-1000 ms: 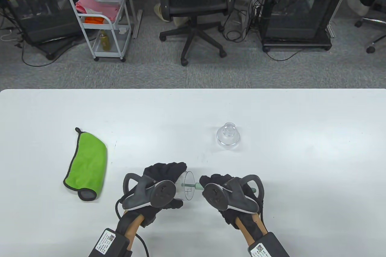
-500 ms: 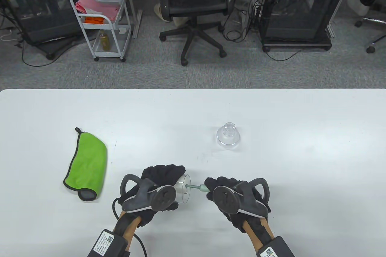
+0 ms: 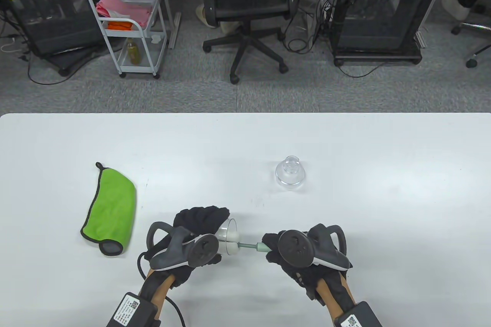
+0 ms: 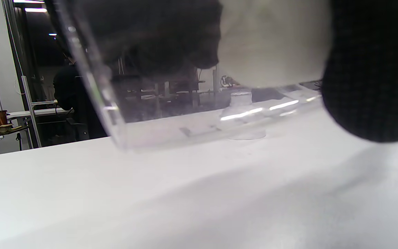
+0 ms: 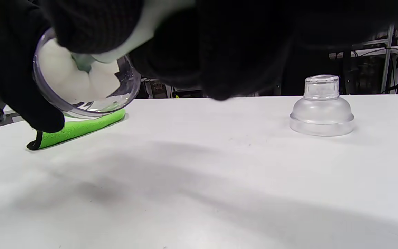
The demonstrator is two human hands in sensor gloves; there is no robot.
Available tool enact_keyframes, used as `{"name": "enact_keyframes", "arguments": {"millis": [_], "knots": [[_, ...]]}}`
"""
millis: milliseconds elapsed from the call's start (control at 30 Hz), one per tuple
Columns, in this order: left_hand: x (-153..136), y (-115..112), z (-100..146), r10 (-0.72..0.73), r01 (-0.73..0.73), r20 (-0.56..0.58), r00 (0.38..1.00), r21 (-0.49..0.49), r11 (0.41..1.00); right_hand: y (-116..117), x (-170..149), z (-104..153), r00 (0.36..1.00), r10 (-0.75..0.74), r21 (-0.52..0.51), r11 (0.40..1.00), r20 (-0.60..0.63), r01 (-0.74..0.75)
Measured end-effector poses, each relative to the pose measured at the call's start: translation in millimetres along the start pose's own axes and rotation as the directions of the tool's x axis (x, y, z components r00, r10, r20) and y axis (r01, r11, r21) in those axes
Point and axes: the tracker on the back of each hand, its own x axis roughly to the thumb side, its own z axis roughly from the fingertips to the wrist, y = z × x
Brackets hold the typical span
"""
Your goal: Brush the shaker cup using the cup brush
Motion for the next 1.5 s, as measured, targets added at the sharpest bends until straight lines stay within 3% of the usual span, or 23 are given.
{"name": "enact_keyframes", "arguments": {"millis": [167,433,500,767,933,1233,1400,1500], "knots": [[2.7,-1.4,-1.9,0.015,-0.015,0.003,1.000,-0.023,1.000,-1.7,-6.2,-1.8,0.998,0.028,-0.104,0.994,-0.055,-0.034],[3.8,3.4,-2.6,-0.017,0.017,-0.023,1.000,0.002,1.000,8.1,-11.7,-6.8,0.996,0.037,0.051,0.998,-0.085,-0.033],[1.8,3.6,-1.2,-0.002,0.002,-0.029,1.000,-0.001,1.000,8.8,-11.7,-5.3,0.997,-0.058,0.070,0.996,-0.052,0.061],[4.0,-0.2,-1.9,-0.018,0.017,-0.039,0.999,-0.011,1.000,-2.3,-4.4,-1.4,1.000,-0.024,-0.069,0.997,-0.019,0.023],[8.3,0.2,-3.9,0.006,-0.006,-0.030,1.000,-0.014,1.000,3.0,-5.4,-8.1,0.998,-0.048,-0.068,0.997,-0.027,0.046],[26.2,1.4,-7.7,0.000,0.001,0.035,0.999,-0.018,1.000,21.0,-1.4,-22.5,0.996,-0.056,0.043,0.997,-0.062,0.059],[31.1,4.0,-7.4,-0.023,0.022,0.055,0.998,0.015,1.000,19.0,-6.2,-17.4,0.998,-0.047,0.115,0.992,-0.045,0.052],[32.1,4.7,-5.8,-0.038,0.036,0.052,0.998,0.024,0.999,11.7,-8.2,-12.4,0.997,-0.078,0.092,0.993,-0.029,0.080]]}}
